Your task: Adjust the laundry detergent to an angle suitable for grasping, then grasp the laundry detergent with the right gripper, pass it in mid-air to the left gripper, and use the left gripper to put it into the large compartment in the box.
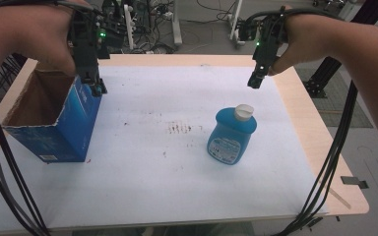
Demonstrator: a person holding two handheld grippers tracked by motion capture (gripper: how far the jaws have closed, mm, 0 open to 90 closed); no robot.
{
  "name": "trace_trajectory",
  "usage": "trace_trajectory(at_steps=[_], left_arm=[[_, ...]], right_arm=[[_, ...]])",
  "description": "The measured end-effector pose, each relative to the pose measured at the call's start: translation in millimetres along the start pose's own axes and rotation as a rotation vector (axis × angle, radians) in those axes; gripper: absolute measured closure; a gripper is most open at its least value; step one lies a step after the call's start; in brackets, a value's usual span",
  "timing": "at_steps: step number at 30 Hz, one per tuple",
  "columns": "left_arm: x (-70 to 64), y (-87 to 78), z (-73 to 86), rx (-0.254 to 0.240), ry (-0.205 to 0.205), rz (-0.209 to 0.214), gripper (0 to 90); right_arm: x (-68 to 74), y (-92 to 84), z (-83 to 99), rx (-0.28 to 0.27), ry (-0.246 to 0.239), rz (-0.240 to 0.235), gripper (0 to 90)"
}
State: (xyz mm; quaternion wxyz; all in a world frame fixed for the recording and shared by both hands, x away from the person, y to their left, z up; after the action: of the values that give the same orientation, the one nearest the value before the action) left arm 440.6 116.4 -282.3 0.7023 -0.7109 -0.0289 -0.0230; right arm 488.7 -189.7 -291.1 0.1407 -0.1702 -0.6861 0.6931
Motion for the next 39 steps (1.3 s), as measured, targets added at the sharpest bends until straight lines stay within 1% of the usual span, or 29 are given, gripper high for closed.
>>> trace_trajectory(at_steps=[2,4,7,9,13,14,15,17,18,19,21,22,24,26,27,28,29,30,31,32,33,34,35,36,39], left_arm=[[0.4,-0.1,-0.6,-0.004,0.002,-0.001,3.2],[0.8,0.2,-1.7,-0.010,0.009,-0.001,3.2],[0.9,0.0,-1.9,-0.007,0.016,-0.001,3.3],[0.5,-0.5,-1.2,-0.002,0.014,0.002,3.2],[-1.3,-0.7,0.1,0.004,0.008,-0.002,3.2],[-1.7,-0.7,-0.1,0.002,0.010,-0.005,3.3],[-2.5,-1.0,-0.3,0.003,0.010,-0.005,3.2],[-3.9,-1.6,-1.0,-0.003,0.014,-0.010,3.3],[-4.9,-1.7,-1.0,-0.006,0.009,-0.012,3.2],[-5.8,-2.2,-1.0,-0.007,0.005,-0.012,3.3],[-6.3,-2.7,-0.3,-0.010,0.006,-0.013,3.3],[-6.6,-3.2,0.0,-0.010,0.000,-0.015,3.3],[-6.3,-3.8,1.0,-0.013,-0.003,-0.017,3.3],[-5.8,-4.7,1.7,-0.015,-0.004,-0.023,3.3],[-5.8,-4.7,1.7,-0.015,-0.004,-0.023,3.3],[-5.4,-5.2,2.3,-0.014,-0.003,-0.030,3.3],[-5.2,-4.8,2.5,-0.015,-0.002,-0.035,3.3],[-5.4,-5.0,3.3,-0.009,-0.003,-0.036,3.3],[-6.0,-4.4,3.6,-0.017,-0.011,-0.034,3.3],[-5.5,-5.5,4.5,-0.008,0.001,-0.034,3.3],[-5.4,-5.4,4.8,-0.013,0.002,-0.038,3.3],[-5.5,-5.9,5.7,-0.009,0.003,-0.038,3.3],[-5.5,-5.8,6.0,-0.010,0.002,-0.040,3.3],[-5.9,-5.7,6.6,-0.011,0.001,-0.040,3.2],[-7.1,-5.2,8.0,-0.006,0.005,-0.045,3.3]], right_arm=[[-0.8,-0.4,0.0,-0.001,0.006,0.000,3.3],[-2.1,0.7,0.3,0.000,0.001,0.004,3.3],[-3.2,1.3,1.1,0.005,0.005,0.005,3.4],[-2.7,1.0,1.1,0.005,0.010,0.006,3.3],[-1.6,-0.6,1.2,-0.005,-0.001,0.008,3.3],[-1.3,-1.0,1.6,-0.006,0.000,0.007,3.3],[-0.4,-1.4,2.1,-0.004,0.014,0.012,3.3],[0.0,-1.6,2.4,-0.004,0.018,0.015,3.3],[1.2,-2.3,2.6,-0.014,0.008,0.007,3.4],[3.0,-3.2,2.2,-0.024,0.018,0.001,3.4],[5.7,-5.3,1.6,-0.046,0.017,-0.016,3.3],[6.5,-6.3,1.3,-0.055,0.015,-0.021,3.4],[8.4,-8.4,0.8,-0.071,0.022,-0.031,3.4],[9.2,-10.5,-0.2,-0.092,0.038,-0.025,3.4],[9.2,-10.5,-0.2,-0.092,0.038,-0.025,3.4],[9.9,-11.3,-1.6,-0.119,0.045,-0.029,3.4],[10.9,-12.7,-2.6,-0.156,0.061,-0.039,3.4],[11.5,-12.9,-3.0,-0.178,0.070,-0.046,3.4],[11.9,-13.0,-3.3,-0.221,0.087,-0.056,3.4],[11.9,-12.5,-3.4,-0.246,0.102,-0.063,3.4],[11.1,-11.0,-2.3,-0.287,0.115,-0.076,3.4],[9.6,-9.2,0.3,-0.345,0.151,-0.082,3.4],[9.6,-9.2,0.3,-0.345,0.151,-0.082,3.4],[9.1,-9.2,1.2,-0.369,0.166,-0.084,3.4],[7.1,-13.1,3.9,-0.484,0.226,-0.095,3.3]])
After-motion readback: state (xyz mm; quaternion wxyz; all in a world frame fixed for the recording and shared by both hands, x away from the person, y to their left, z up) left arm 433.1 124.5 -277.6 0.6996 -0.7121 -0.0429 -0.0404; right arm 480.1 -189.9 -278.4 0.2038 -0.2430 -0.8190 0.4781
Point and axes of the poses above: each handheld gripper's, and its own axes: y roughly forward along the jaws, z roughly out of its underside, x roughly to its left, the point moved 7 cm from there along y, roughly forward along the jaws, and after that the axes turned 8 degrees about y, right-handed, at the moved point
